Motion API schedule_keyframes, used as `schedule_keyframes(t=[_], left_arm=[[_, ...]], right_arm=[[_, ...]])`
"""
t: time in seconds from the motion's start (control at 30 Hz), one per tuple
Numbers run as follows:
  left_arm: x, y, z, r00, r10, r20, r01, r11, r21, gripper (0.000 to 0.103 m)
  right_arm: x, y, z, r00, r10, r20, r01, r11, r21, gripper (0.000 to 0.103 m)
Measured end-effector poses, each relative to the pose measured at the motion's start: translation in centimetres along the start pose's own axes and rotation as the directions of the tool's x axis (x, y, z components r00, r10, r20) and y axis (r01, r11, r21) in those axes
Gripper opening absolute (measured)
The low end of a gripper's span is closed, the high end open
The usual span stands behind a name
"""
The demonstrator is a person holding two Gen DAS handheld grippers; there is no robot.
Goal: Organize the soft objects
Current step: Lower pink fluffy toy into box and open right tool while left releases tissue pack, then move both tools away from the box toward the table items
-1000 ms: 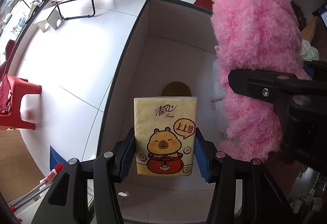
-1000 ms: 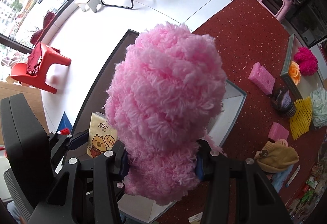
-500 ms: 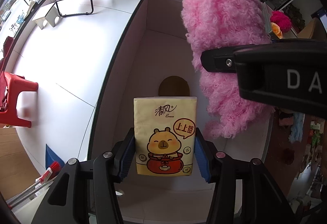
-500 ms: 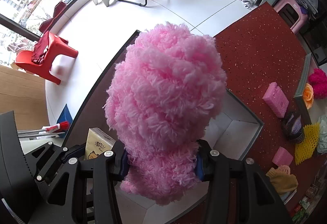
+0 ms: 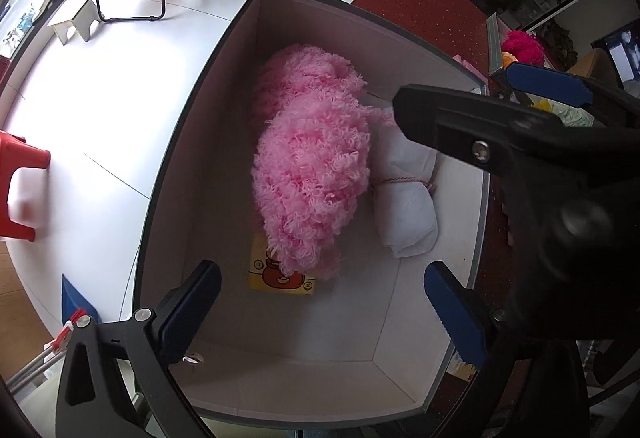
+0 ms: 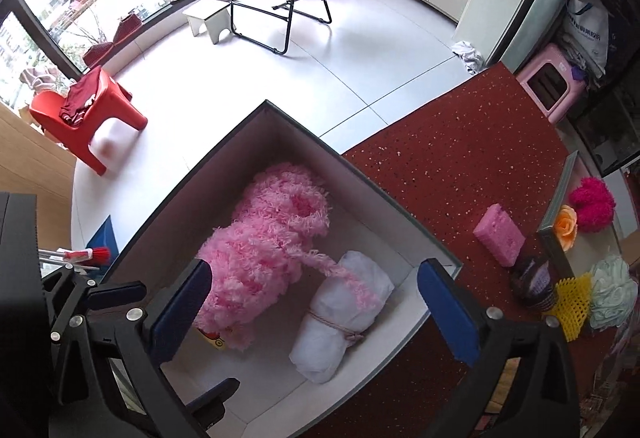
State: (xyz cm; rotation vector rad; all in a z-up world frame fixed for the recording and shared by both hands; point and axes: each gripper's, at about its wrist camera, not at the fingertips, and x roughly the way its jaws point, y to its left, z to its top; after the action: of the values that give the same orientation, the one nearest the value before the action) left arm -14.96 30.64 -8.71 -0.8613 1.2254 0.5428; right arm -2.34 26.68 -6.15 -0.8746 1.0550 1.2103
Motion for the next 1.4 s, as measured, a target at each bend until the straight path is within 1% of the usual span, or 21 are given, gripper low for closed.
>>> schedule_keyframes(t=[0.07, 0.23, 0.3, 0.4, 0.57, 0.93, 1.17, 1.4], left_arm=[[0.3, -0.5, -0.2, 1.000, 0.000, -0.022, 0.000, 1.000, 0.009, 0.102], [0.5, -1.9, -0.3, 0.997, 0.064, -0.033, -0.061, 0.996, 0.066, 0.102], [0.6, -2.0, -0.5, 0.997, 0.072, -0.038, -0.069, 0.995, 0.076, 0.102], [0.6, -2.6, -0.6, 0.995, 0.086, -0.048, -0.081, 0.992, 0.093, 0.102], [0.6, -3.5, -1.5, 0.991, 0.113, -0.067, -0.103, 0.985, 0.137, 0.102], [0.8, -6.7, -3.3, 0.986, 0.140, -0.089, -0.116, 0.966, 0.230, 0.102], [1.4, -9.3, -3.9, 0.982, 0.162, -0.095, -0.127, 0.945, 0.302, 0.102], [1.3, -11.5, -4.4, 0.979, 0.178, -0.096, -0.131, 0.920, 0.370, 0.102]], right_arm=[[-0.6, -0.7, -0.8, 1.000, 0.007, -0.009, -0.007, 0.999, 0.037, 0.103], [-1.1, -3.6, -3.5, 0.999, 0.032, -0.042, -0.023, 0.980, 0.200, 0.103], [-1.2, -4.3, -4.6, 0.998, 0.036, -0.052, -0.023, 0.970, 0.243, 0.103], [-1.4, -5.4, -6.3, 0.997, 0.028, -0.069, -0.006, 0.957, 0.289, 0.103], [-1.9, -6.8, -8.8, 0.996, 0.042, -0.083, -0.009, 0.930, 0.368, 0.103], [-2.6, -8.8, -14.5, 0.992, 0.055, -0.116, 0.007, 0.879, 0.477, 0.103], [-2.7, -10.6, -19.0, 0.988, 0.059, -0.141, 0.032, 0.824, 0.566, 0.103], [-3.7, -12.5, -23.8, 0.989, 0.062, -0.134, 0.044, 0.743, 0.668, 0.103]])
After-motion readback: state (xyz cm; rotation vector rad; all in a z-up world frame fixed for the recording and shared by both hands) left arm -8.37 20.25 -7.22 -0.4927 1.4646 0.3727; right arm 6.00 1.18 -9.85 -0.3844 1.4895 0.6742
